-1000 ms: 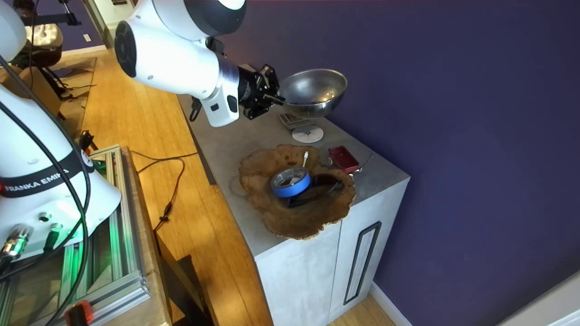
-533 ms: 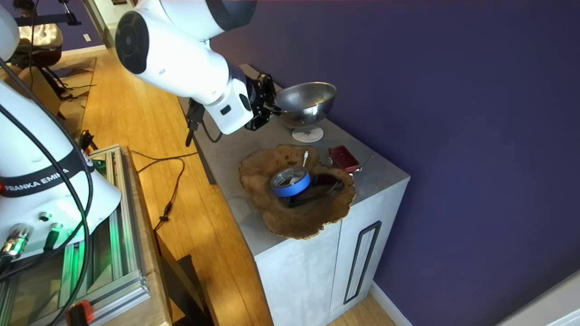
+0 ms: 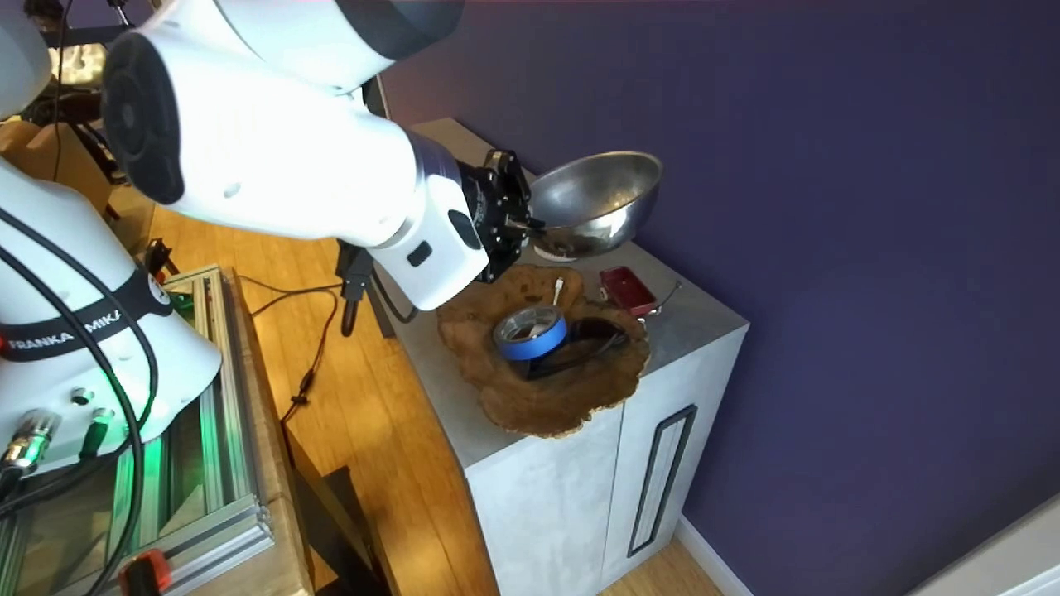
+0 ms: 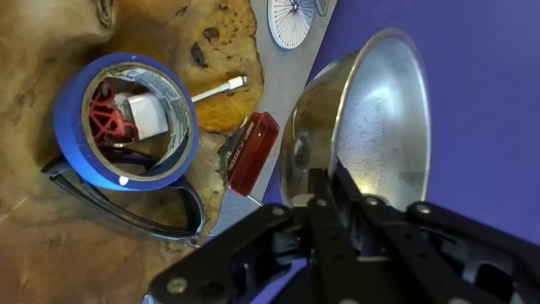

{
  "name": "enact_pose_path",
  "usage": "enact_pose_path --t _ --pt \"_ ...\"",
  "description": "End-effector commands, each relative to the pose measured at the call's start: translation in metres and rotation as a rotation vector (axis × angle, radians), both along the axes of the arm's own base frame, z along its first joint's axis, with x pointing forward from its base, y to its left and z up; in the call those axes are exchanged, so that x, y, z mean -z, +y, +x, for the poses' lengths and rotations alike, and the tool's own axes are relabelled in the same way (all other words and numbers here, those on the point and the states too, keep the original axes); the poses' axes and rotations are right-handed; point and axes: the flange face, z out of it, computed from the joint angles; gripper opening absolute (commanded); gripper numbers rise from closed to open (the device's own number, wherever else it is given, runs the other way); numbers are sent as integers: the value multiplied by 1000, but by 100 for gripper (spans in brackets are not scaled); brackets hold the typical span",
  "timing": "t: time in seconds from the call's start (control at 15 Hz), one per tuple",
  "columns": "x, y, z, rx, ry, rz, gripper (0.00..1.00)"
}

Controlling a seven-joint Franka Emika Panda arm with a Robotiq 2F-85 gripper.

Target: Move the silver bowl from the table to the tray

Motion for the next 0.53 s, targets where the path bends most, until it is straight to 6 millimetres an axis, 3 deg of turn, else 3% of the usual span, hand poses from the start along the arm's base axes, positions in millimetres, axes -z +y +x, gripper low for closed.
enact_pose_path --t 0.0,0.47 --pt "-1 -1 -1 0 -1 2 2" --pt "5 -18 -15 -257 208 -162 2"
